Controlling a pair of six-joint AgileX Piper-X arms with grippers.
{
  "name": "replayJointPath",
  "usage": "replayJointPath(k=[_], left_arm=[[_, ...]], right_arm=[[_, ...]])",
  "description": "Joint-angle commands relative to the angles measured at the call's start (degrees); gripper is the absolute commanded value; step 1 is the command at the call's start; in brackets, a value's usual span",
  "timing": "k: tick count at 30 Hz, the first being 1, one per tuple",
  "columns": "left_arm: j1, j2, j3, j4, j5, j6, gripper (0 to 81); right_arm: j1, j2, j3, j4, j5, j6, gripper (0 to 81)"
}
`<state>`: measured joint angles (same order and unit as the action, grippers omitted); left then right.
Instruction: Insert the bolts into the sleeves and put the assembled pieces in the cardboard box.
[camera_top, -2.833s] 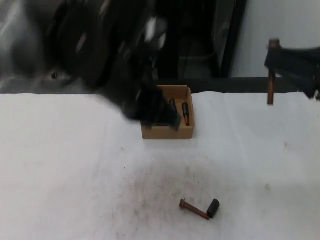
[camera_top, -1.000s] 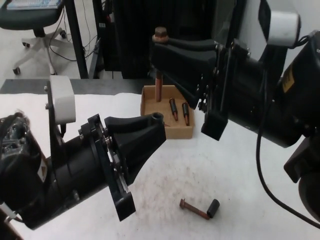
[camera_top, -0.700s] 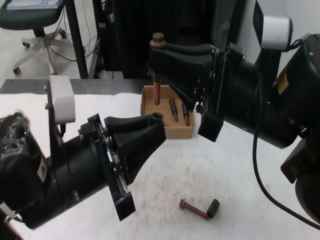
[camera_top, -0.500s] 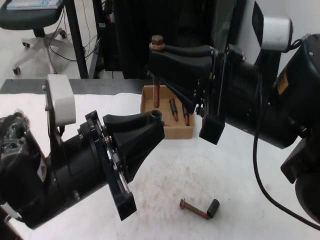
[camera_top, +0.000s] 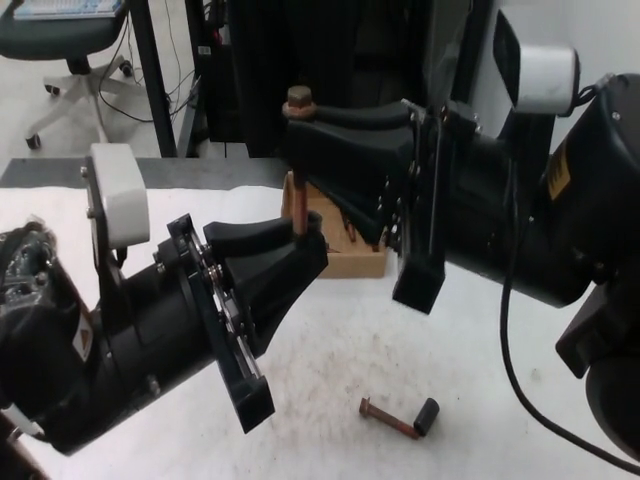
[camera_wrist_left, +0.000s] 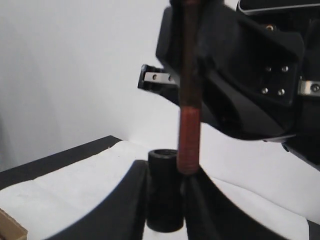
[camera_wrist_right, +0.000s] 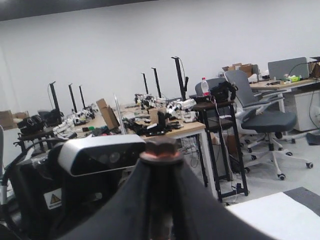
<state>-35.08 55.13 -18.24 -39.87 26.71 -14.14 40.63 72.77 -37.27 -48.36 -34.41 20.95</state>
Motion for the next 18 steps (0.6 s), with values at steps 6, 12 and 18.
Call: replayJointPath(k=[6, 12, 18], left_arm=[[0.12, -0.26, -0.79, -3.23, -0.48, 0.45, 0.2], [0.23, -0.26, -0.79, -3.20, -0.48, 0.45, 0.2], [0.17, -0.26, -0.79, -1.95, -0.48, 0.45, 0.2]], right_arm=[[-1.37, -0.06, -0.26, 0.00, 1.94, -0.49, 0.9], [-1.95, -0.47, -0.26, -1.97, 1.98, -0.49, 0.9], [-1.95, -0.47, -0.26, -2.02, 1.98, -0.49, 0.9]])
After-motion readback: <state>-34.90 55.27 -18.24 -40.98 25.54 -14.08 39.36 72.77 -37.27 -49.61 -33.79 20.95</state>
